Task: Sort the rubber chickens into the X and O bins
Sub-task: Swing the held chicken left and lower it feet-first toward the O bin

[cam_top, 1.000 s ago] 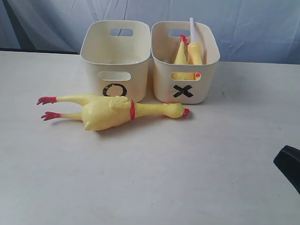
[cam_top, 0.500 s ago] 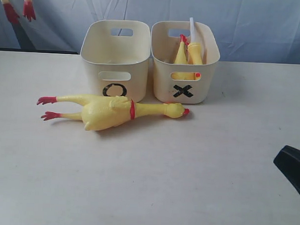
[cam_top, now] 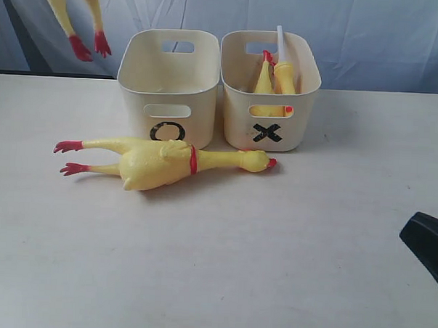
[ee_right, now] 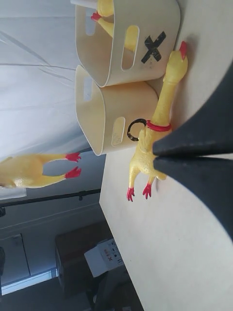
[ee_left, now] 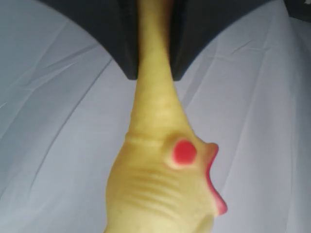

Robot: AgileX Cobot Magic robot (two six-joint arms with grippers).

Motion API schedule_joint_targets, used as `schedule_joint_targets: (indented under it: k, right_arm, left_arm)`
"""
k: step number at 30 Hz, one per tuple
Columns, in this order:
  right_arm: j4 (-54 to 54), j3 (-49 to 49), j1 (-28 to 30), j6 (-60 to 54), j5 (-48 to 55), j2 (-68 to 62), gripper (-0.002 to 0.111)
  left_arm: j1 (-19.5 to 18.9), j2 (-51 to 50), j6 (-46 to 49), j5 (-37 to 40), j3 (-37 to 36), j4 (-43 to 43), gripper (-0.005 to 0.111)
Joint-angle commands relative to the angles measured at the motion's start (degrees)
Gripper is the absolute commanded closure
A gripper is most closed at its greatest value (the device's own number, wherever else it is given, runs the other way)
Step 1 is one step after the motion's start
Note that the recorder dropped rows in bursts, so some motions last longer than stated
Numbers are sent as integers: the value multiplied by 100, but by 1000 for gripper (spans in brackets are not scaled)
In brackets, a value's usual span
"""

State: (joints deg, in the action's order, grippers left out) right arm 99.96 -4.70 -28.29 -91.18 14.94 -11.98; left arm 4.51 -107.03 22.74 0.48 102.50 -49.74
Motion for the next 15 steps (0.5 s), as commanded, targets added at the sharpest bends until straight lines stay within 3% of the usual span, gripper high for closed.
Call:
schedule_joint_targets:
  k: [1, 7, 15]
  right_arm:
    - [-1, 3, 23, -17, -35, 35, 109]
    - [-1, 3, 23, -17, -35, 35, 109]
    - [-1, 3, 23, -17, -35, 35, 109]
  left_arm:
    - [-41, -1, -25, -150, 158, -455, 107]
    - [-44, -300, -25, 166, 346, -1362, 107]
    - [-33, -770, 4, 711, 936, -1429, 107]
